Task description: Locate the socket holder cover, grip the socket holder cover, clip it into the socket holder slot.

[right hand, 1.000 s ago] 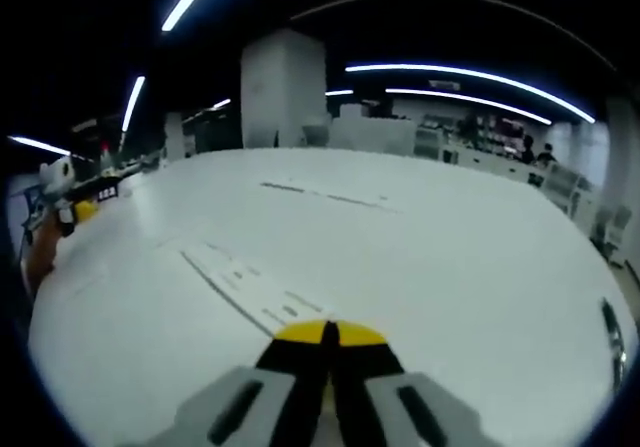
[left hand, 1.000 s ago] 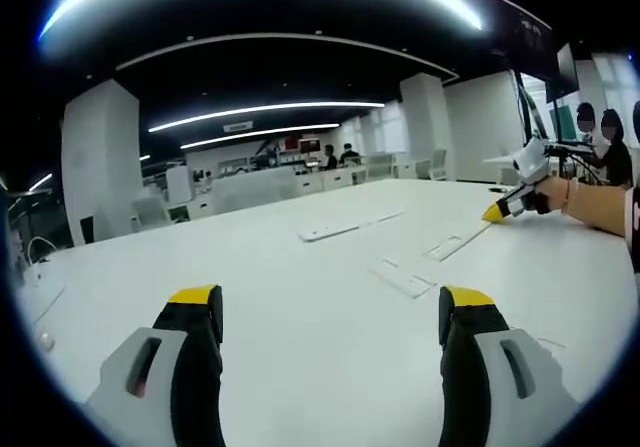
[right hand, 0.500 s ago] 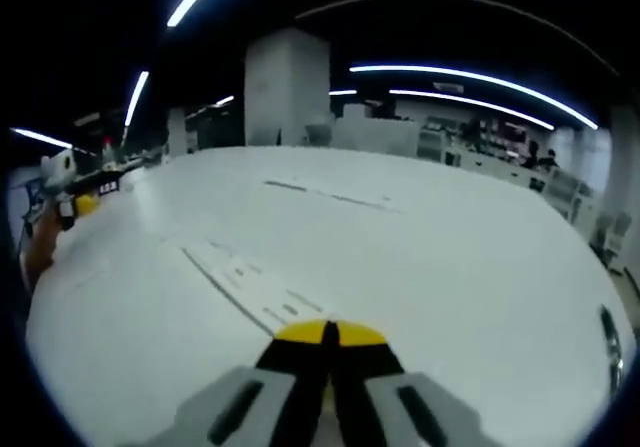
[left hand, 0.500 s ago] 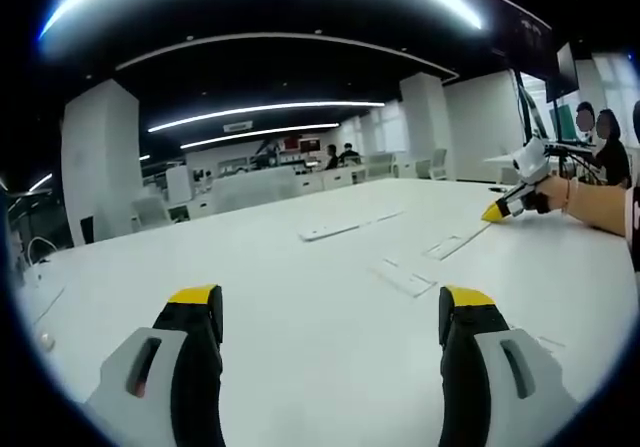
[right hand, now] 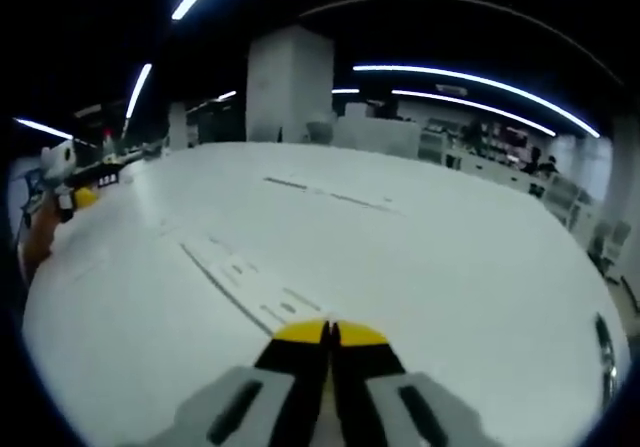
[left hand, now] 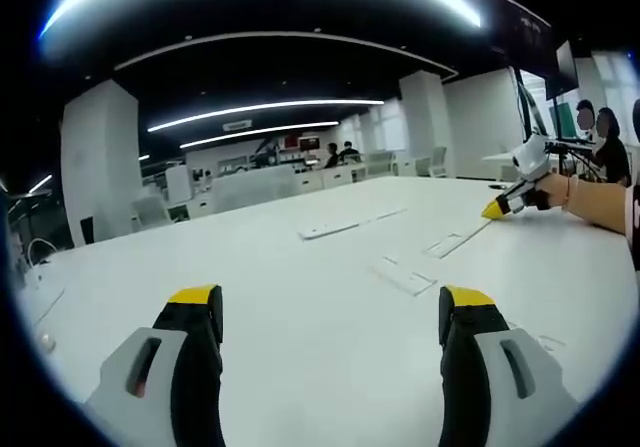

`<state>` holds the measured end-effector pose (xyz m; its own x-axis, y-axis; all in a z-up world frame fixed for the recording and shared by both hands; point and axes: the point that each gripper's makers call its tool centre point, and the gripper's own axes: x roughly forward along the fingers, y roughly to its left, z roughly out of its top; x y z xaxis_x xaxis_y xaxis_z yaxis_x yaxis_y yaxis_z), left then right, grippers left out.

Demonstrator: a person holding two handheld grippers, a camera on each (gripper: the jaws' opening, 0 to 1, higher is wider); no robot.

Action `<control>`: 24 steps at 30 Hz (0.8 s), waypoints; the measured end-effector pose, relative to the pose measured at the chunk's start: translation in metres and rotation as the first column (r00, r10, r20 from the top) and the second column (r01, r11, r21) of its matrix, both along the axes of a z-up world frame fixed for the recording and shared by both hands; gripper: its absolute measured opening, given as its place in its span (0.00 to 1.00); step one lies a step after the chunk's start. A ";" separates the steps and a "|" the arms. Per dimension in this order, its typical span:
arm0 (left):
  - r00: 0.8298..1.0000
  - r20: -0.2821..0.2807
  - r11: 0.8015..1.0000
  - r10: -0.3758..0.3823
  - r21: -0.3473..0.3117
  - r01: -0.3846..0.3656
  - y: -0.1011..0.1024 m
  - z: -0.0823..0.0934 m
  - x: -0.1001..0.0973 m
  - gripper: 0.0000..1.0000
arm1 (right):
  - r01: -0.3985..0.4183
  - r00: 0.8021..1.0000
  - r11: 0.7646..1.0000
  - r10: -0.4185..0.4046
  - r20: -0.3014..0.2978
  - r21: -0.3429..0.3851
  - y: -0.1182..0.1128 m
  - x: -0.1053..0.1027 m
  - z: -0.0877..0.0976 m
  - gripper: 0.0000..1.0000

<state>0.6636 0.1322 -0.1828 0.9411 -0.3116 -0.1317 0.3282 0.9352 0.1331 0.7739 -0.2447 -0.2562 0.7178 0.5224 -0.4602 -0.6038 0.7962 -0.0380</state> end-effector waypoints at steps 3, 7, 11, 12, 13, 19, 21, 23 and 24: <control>1.000 0.002 1.000 -0.001 -0.001 0.001 0.001 0.002 0.002 0.88 | 0.000 1.000 0.999 0.000 0.008 0.034 -0.004 0.001 0.007 0.06; 1.000 -0.002 1.000 -0.002 0.000 0.002 0.000 0.000 0.000 0.88 | -0.087 0.995 0.994 0.090 -0.049 0.062 0.003 -0.011 0.010 0.13; 1.000 -0.002 1.000 -0.002 0.001 0.002 -0.001 -0.001 0.000 0.88 | -0.140 0.988 0.990 0.141 -0.070 0.026 0.011 -0.022 -0.002 0.16; 1.000 -0.001 1.000 -0.001 0.000 0.001 0.000 -0.001 0.000 0.88 | -0.145 0.986 0.989 0.146 -0.078 0.015 0.014 -0.027 -0.005 0.17; 1.000 -0.001 1.000 0.000 0.000 0.000 0.001 0.001 0.002 0.88 | -0.158 0.984 0.987 0.157 -0.084 0.003 0.015 -0.030 -0.007 0.18; 1.000 -0.006 1.000 -0.002 0.003 0.002 0.002 0.002 0.004 0.88 | -0.167 0.982 0.986 0.164 -0.093 -0.023 0.016 -0.032 -0.009 0.18; 1.000 -0.007 1.000 -0.001 0.004 0.001 0.002 0.002 0.004 0.88 | -0.165 0.982 0.986 0.162 -0.092 -0.027 0.014 -0.031 -0.008 0.18; 1.000 -0.006 1.000 -0.001 0.004 0.001 0.003 0.002 0.004 0.87 | -0.165 0.982 0.986 0.162 -0.094 -0.024 0.014 -0.030 -0.008 0.18; 1.000 -0.006 1.000 -0.001 0.004 0.001 0.003 0.002 0.004 0.87 | -0.165 0.982 0.986 0.162 -0.096 -0.023 0.013 -0.029 -0.008 0.18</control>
